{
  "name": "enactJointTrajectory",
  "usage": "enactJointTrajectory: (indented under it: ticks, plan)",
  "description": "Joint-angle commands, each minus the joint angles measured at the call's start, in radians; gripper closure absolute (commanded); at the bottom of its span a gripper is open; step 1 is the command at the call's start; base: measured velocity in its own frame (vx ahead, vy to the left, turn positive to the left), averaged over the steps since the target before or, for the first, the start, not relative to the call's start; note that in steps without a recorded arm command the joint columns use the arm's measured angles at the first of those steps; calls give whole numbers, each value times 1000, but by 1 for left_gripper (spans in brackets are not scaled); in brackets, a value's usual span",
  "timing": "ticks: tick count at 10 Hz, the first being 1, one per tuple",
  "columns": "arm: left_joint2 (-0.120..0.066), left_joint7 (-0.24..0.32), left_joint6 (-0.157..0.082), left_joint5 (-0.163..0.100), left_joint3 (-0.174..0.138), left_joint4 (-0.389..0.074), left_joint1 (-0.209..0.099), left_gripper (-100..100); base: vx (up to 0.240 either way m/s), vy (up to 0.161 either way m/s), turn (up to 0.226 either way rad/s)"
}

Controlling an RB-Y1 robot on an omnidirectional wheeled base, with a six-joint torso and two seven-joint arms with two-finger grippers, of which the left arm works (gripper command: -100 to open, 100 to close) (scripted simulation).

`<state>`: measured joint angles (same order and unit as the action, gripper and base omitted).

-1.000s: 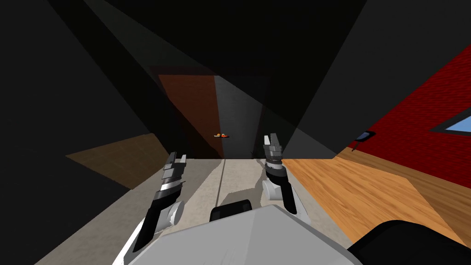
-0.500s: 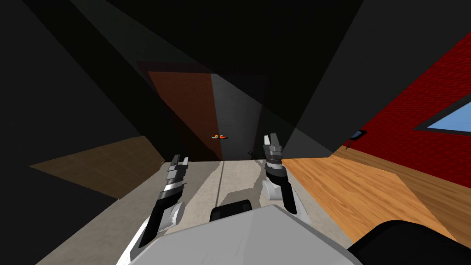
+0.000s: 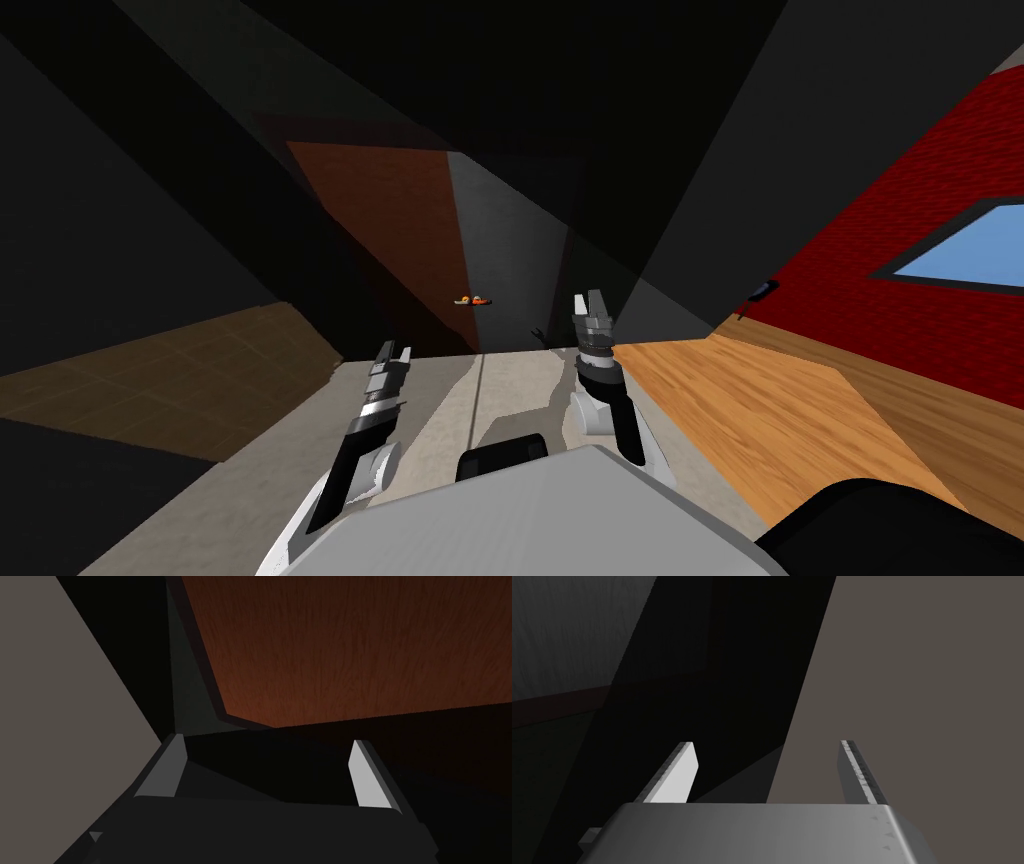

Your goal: Pull the door open

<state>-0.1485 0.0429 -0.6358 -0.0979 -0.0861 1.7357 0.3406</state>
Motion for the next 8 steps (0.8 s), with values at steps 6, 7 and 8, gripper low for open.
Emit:
enactJointTrajectory:
  ticks: [6, 7, 8]
  plan:
    - [-27, 30, -41, -6, -1, -153, -29, -100, 93, 12, -69]
    - [-31, 35, -47, -8, -2, -176, -34, -100, 103, -7, -66]
    - [-36, 39, -52, -9, -2, -199, -39, -100, 120, 10, -75]
